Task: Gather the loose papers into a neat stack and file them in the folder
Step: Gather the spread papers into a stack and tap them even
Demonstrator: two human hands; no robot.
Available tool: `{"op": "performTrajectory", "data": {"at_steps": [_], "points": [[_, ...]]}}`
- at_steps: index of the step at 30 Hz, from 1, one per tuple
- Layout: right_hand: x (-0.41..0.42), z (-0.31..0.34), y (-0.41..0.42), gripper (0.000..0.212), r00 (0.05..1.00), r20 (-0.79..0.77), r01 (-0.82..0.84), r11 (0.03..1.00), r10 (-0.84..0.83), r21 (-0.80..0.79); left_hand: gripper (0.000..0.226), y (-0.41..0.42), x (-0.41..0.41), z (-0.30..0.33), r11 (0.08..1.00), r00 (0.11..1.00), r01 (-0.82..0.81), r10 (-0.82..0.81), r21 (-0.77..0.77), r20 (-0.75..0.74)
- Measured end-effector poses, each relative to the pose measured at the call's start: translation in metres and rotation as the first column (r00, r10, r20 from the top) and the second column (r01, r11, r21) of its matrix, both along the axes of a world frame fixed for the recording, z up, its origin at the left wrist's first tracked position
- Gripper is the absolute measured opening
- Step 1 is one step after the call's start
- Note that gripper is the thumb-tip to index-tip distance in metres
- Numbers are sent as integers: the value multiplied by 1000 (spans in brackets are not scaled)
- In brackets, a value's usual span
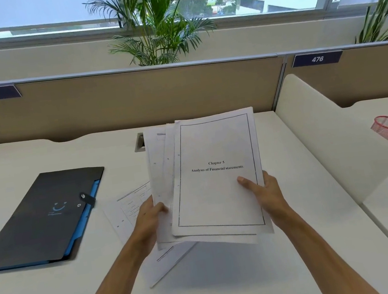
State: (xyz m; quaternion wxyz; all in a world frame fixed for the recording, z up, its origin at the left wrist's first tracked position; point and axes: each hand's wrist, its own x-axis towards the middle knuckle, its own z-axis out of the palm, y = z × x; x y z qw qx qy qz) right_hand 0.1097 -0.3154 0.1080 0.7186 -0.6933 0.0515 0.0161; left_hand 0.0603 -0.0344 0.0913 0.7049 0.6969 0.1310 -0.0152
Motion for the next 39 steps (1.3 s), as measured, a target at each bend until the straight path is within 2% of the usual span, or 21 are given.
{"op": "performTrajectory", "data": {"at_steps": [4,8,11,14,16,18,20,22,23,25,28,35,39], "points": [[-2,5,7,24,997,31,-75,997,73,37,31,-2,-5,6,998,998,55,-55,-6,21],[-7,10,14,20,990,127,-57,998,55,11,41,-2,-5,12,998,997,64,-63,-21,35],[-10,15,22,38,972,232,-4,997,23,-82,36,0,-3,15,997,998,46,-43,-65,39],[-13,21,28,66,937,348,39,990,11,-136,33,2,2,23,994,995,78,-73,-77,65],[-14,24,32,82,929,370,27,990,25,-136,40,3,6,30,989,990,109,-100,-95,95],[-14,25,34,85,927,375,12,996,23,-91,36,2,9,35,989,987,107,-94,-98,127],[-13,28,35,73,947,320,-17,1000,14,5,27,0,9,38,987,986,100,-82,-123,147],[-12,30,36,41,972,236,-50,994,27,94,28,-2,8,37,984,985,102,-79,-146,155],[-12,31,37,27,978,205,-52,993,30,105,29,-4,7,36,983,984,107,-83,-147,159],[-11,31,37,14,985,169,-51,994,35,94,31,-7,6,32,986,985,99,-78,-136,155],[-11,34,37,7,982,187,-40,996,25,78,34,-10,5,27,989,987,81,-62,-127,149],[-18,39,43,22,963,264,-42,999,48,-26,25,-17,4,22,994,976,28,-5,-104,217],[-18,41,42,20,959,280,-40,998,51,-43,26,-20,4,21,995,975,19,3,-96,224]]}}
